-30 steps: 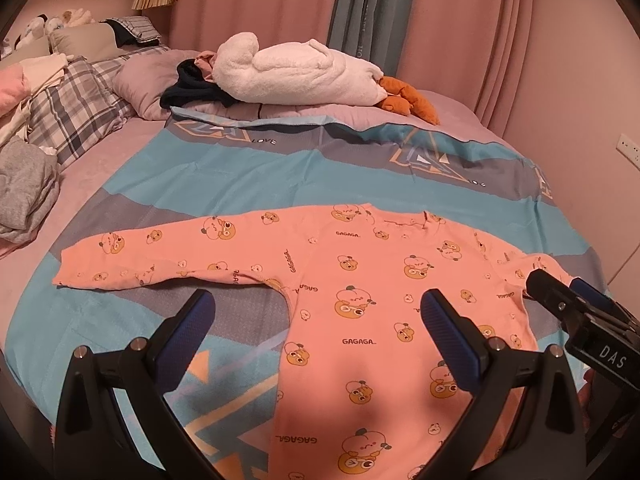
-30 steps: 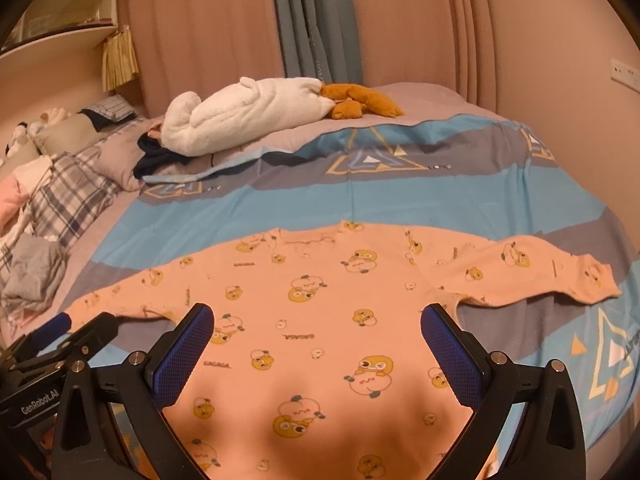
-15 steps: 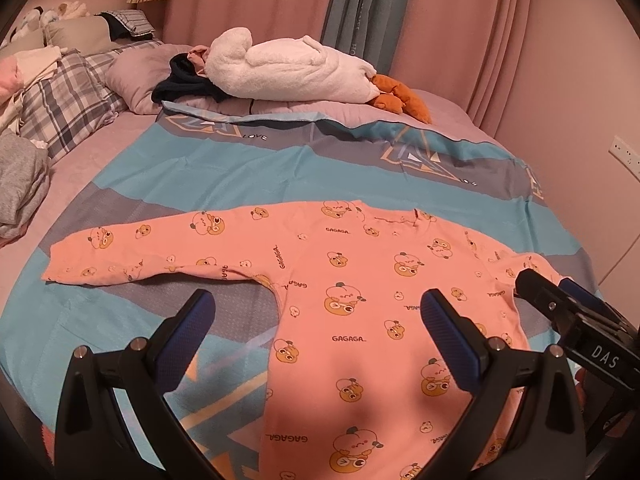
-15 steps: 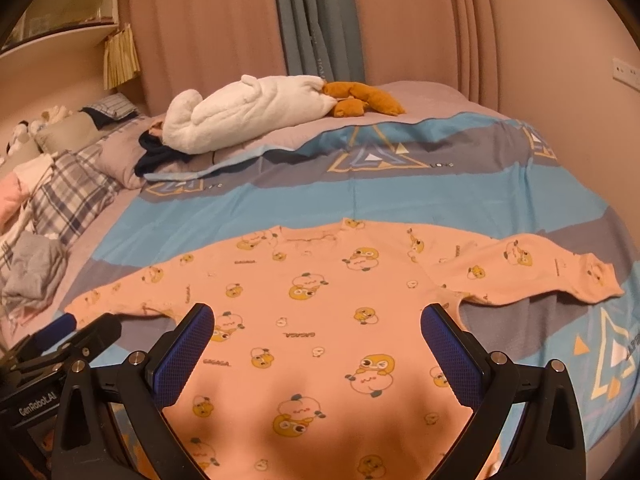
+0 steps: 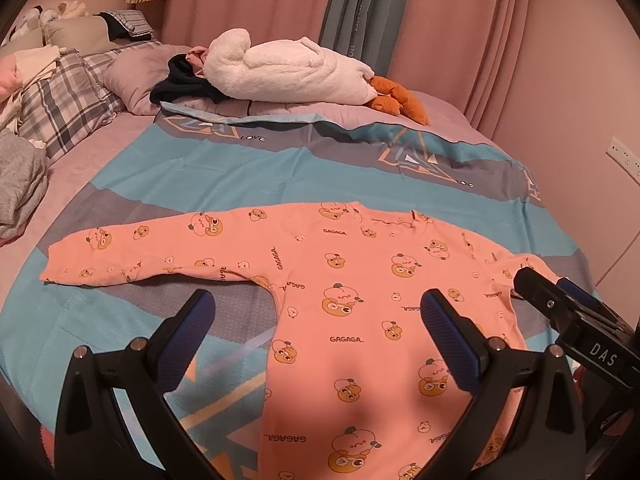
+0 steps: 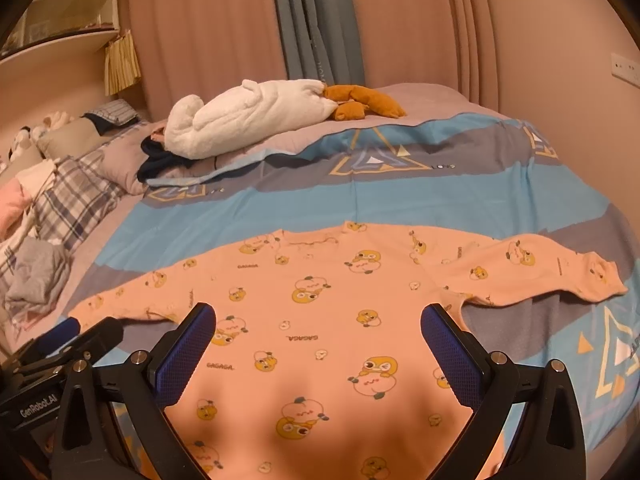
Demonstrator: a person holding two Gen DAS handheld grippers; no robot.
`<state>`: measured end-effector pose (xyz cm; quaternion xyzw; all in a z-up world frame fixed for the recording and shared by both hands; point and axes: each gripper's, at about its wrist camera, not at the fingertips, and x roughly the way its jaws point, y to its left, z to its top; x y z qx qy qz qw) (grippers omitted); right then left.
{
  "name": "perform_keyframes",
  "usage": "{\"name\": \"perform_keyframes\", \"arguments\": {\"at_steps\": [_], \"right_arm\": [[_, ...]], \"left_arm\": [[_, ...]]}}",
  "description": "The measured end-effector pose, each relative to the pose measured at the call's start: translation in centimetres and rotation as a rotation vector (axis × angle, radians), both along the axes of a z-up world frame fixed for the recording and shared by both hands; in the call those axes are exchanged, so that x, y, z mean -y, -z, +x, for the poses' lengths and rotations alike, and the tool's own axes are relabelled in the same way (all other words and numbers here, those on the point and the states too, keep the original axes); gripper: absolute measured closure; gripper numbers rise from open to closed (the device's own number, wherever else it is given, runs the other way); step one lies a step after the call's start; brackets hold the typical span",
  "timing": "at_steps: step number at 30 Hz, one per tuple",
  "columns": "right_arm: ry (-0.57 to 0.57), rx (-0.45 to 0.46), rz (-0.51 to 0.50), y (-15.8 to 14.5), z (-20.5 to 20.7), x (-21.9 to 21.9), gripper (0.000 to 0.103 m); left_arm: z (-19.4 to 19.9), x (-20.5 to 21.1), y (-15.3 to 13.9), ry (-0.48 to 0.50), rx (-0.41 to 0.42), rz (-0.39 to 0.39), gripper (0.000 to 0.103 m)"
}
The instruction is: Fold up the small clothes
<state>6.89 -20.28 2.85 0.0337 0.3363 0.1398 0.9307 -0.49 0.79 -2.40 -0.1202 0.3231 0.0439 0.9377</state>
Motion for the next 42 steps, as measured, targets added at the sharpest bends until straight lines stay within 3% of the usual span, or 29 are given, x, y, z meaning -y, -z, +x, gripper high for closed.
{"name": "perform_keyframes", "arguments": {"at_steps": [24,42], "right_arm": [[0.021,0.029,0.046,-0.65,-0.09,0.68,0.001],[0.027,0.029,0.052,-0.46,-0.13,0.74,0.003]], "left_arm": [[0.33,0.27,-0.63,0.032,0.006,-0.048,0.0],[0.35,0.47,-0.9,0.035,0.001,-0.024,0.001]]}}
